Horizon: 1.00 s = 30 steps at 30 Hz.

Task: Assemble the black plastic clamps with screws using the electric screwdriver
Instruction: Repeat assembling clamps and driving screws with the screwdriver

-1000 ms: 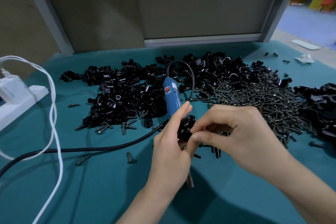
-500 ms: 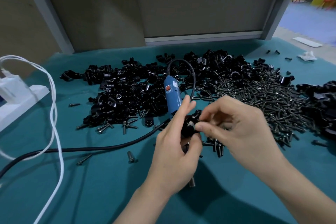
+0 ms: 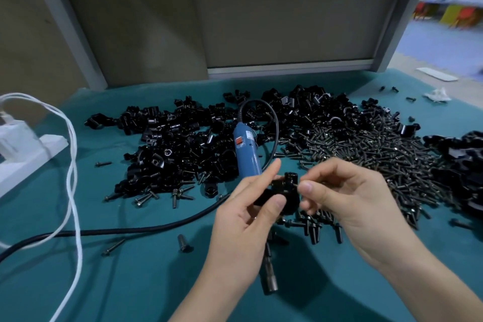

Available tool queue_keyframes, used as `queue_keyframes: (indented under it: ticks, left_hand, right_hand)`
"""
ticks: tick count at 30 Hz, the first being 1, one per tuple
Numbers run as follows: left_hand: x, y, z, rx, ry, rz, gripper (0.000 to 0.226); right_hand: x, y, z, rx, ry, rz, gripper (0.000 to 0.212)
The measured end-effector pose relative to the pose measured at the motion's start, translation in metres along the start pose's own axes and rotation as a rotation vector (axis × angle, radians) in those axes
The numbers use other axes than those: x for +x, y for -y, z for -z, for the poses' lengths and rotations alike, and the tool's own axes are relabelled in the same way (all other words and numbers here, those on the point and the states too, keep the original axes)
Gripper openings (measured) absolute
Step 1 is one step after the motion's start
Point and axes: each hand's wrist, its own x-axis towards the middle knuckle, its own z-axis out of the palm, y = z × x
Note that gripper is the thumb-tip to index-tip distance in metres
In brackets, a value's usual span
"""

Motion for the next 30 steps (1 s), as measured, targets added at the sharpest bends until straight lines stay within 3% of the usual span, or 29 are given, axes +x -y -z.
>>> queue_keyframes:
  ticks: [6,15,20,25,30]
  left_hand:
    - [-0.001,-0.002,-0.004,-0.128,-0.012,0.066,0.035]
    - [-0.001,0.000,-0.004,-0.161,0.031,0.092,0.031]
    - [-0.002,-0.004,-0.006,-0.267,0.069,0.138,0.032]
    - [-0.003,-0.005,-0.008,-0.309,0.061,0.195,0.029]
    - [-0.002,-0.003,-0.007,-0.281,0.067,0.226,0.034]
  right_hand:
    - [-0.001,0.000,0.004,0.071,0.048,-0.008,0.019]
    - [0.000,0.000,0.006,-0.041,0.053,-0.006,0.017]
    - [0.003,-0.002,0.012,0.000,0.125,-0.093,0.021]
    - [0.003,-0.004,0.014,0.023,0.237,-0.106,0.040]
    - [0.004,-0.006,0.013,-0.043,0.156,-0.046,0.020]
